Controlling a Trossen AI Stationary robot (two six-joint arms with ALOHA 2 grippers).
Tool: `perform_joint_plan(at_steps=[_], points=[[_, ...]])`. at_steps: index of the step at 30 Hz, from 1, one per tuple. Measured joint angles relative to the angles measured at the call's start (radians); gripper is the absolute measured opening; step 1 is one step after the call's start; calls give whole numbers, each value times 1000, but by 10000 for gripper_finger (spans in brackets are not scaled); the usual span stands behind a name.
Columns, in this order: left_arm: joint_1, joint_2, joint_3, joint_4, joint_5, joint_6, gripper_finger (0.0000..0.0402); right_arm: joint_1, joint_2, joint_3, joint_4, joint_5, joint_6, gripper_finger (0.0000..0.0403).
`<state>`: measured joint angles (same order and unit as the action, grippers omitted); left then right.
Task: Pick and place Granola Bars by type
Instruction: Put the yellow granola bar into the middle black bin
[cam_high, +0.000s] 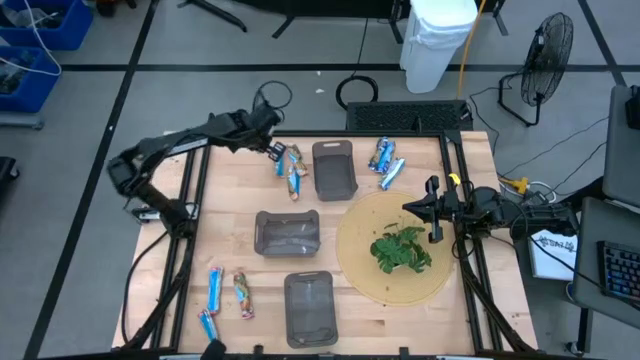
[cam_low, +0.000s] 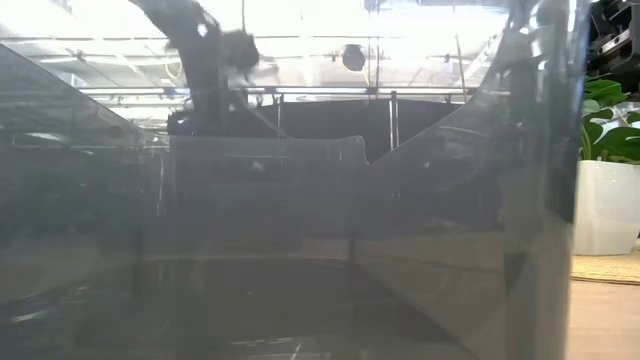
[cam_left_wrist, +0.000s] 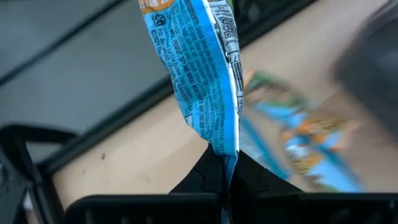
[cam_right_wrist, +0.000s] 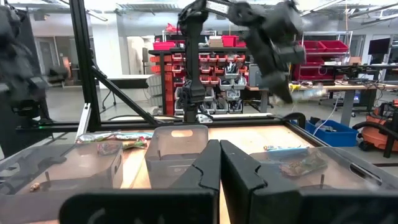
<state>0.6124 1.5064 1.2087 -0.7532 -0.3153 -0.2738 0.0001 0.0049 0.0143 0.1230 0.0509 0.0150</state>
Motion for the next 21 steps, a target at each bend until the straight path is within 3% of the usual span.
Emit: perform_joint_plan(at_steps=[5, 10, 21], points=[[-91, -152, 0, 55, 2, 40, 5, 0, 0, 0, 0, 0, 0, 0], [-177, -257, -2, 107, 92, 91, 5, 0, 0, 0, 0, 0, 0, 0], [-331, -310, -48, 154, 298, 158, 5, 0, 0, 0, 0, 0, 0, 0]])
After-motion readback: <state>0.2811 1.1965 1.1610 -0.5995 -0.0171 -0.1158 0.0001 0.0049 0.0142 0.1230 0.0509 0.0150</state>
